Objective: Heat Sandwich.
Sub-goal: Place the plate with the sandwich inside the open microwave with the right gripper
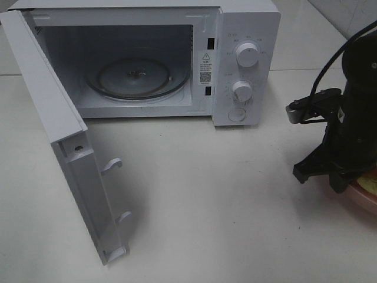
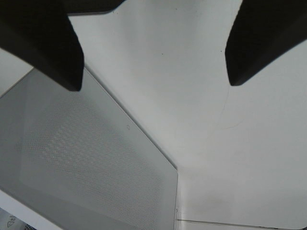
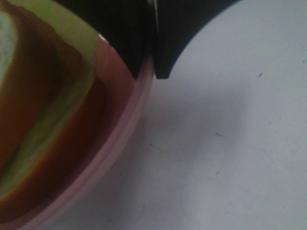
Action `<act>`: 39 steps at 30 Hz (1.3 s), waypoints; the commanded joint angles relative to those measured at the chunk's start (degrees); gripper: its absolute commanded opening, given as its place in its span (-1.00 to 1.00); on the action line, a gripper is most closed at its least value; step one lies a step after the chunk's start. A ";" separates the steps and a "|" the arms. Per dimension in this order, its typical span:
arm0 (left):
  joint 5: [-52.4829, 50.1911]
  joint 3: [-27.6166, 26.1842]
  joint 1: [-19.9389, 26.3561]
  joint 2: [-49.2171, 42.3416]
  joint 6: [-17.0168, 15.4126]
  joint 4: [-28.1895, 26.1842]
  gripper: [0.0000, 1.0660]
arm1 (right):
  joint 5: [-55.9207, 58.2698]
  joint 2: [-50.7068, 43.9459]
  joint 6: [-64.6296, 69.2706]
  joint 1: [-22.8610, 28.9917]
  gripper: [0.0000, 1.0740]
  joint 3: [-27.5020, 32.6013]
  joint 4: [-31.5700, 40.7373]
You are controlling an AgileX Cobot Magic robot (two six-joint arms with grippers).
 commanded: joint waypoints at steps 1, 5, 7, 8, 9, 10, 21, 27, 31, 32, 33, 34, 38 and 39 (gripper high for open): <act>-0.57 0.11 -0.11 -1.32 0.00 -0.29 0.44 | 2.58 -3.32 1.78 2.58 -1.00 1.83 -4.35; -0.57 0.11 -0.11 -1.32 0.00 -0.29 0.44 | 4.47 -7.10 3.21 6.36 -1.00 4.13 -6.65; -0.57 0.11 -0.11 -1.32 0.00 -0.29 0.44 | 4.58 -7.96 3.21 7.16 -1.00 4.70 -6.88; -0.57 0.11 -0.11 -1.32 0.00 -0.29 0.44 | 4.58 -10.26 3.15 9.17 -1.00 5.79 -6.82; -0.57 0.11 -0.11 -1.32 0.00 -0.29 0.44 | 4.47 -11.40 3.15 10.03 -1.00 6.25 -6.82; -0.57 0.11 -0.11 -1.32 0.00 -0.29 0.44 | 4.47 -12.61 2.92 11.06 -1.00 6.82 -6.82; -0.57 0.11 -0.11 -1.32 0.00 -0.29 0.44 | 7.73 -19.14 -3.38 21.03 -1.00 10.08 -6.82; -0.57 0.11 -0.11 -1.32 0.00 -0.29 0.44 | 7.68 -19.42 -8.48 23.78 -1.00 10.08 -7.28; -0.57 0.11 -0.11 -1.32 0.00 -0.29 0.44 | 7.22 -19.42 -17.82 26.70 -1.00 10.08 -9.80; -0.57 0.11 -0.11 -1.32 0.00 -0.29 0.44 | 6.59 -19.42 -22.57 27.73 -1.00 10.08 -9.97; -0.57 0.11 -0.11 -1.32 0.00 -0.29 0.44 | 6.59 -19.42 -22.57 27.73 -1.00 10.08 -9.97; -0.57 0.11 -0.11 -1.32 0.00 -0.29 0.44 | 5.96 -19.42 -25.04 28.07 -1.00 10.08 -9.80; -0.57 0.11 -0.11 -1.32 0.00 -0.29 0.44 | 2.64 -19.42 -33.46 29.74 -1.00 10.08 -9.34; -0.57 0.11 -0.11 -1.32 0.00 -0.29 0.44 | 1.72 -19.42 -35.47 29.79 -1.00 10.08 -9.34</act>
